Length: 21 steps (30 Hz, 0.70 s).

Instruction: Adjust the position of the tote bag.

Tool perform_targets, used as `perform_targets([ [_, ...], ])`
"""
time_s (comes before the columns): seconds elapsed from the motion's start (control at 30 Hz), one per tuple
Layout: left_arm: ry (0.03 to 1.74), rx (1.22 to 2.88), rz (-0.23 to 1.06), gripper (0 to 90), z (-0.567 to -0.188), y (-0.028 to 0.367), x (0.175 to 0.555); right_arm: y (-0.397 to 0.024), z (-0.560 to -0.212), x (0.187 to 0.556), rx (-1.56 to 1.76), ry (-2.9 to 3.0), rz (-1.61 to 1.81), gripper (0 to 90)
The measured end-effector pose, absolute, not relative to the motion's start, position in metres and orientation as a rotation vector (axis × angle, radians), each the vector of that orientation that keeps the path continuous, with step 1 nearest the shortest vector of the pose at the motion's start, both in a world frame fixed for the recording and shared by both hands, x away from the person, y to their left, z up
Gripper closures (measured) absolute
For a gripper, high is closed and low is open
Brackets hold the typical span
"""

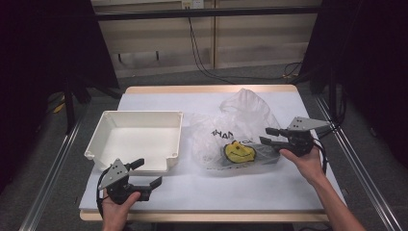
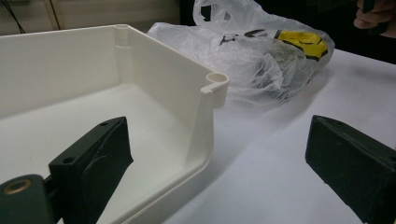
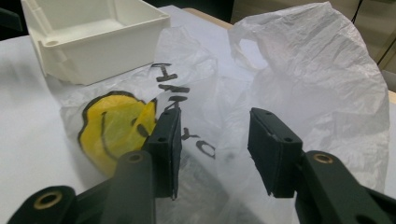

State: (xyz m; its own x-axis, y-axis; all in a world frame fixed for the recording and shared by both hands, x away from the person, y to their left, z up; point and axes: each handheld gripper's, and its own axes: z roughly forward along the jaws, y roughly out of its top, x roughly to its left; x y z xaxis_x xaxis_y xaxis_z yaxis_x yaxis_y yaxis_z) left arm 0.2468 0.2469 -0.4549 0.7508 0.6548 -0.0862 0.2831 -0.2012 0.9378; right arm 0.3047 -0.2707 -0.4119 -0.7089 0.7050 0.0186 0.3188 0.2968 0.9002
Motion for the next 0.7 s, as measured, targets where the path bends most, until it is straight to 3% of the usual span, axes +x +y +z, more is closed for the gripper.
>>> perform_targets([
  [0.7, 0.741, 1.79, 0.397, 6.9, -0.456, 0.251, 0.249, -0.265, -0.407, 0.38, 0.938, 2.238, 1.294, 49.5],
])
